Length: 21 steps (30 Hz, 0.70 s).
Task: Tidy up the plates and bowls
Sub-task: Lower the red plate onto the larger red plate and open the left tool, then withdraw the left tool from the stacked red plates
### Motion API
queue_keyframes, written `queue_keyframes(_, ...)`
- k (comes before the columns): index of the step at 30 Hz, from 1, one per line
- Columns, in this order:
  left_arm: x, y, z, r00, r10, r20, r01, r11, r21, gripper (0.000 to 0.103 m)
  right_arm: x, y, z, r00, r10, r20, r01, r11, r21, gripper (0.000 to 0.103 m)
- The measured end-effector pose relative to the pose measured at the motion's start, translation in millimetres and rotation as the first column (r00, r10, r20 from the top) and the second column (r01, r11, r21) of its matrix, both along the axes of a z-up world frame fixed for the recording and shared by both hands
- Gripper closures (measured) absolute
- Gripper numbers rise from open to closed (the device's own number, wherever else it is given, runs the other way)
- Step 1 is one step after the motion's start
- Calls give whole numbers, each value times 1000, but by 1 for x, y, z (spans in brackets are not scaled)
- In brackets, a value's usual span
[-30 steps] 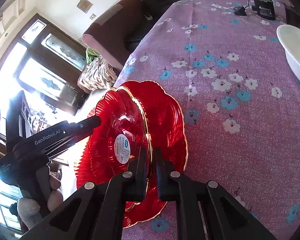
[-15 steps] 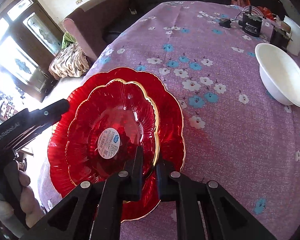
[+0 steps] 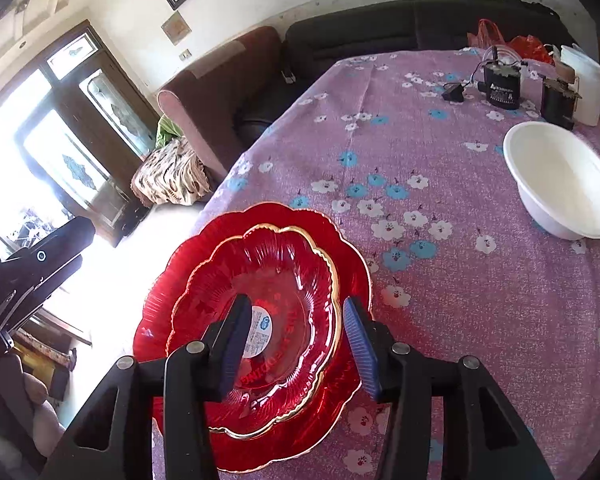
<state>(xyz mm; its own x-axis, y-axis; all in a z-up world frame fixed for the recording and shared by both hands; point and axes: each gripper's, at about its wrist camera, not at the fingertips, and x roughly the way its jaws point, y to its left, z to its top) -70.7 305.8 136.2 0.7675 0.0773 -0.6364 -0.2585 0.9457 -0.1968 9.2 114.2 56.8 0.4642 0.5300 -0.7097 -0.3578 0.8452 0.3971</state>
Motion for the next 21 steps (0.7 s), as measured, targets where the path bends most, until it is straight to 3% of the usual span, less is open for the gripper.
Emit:
queue_keyframes(6, -15, -37, 15, 998, 5, 55, -12, 993, 121, 19, -22, -22, 27, 995, -24, 100, 24, 1000, 4, 50)
queue_keyframes(12, -33, -76, 29, 994, 17, 110, -45, 967, 252, 13, -49, -57, 44, 972, -74, 222, 90, 994, -63, 38)
queue_keyframes(21, -36, -129, 35, 994, -20, 106, -20, 930, 368, 12, -62, -122, 36, 961, -155, 228, 172, 983, -60, 37)
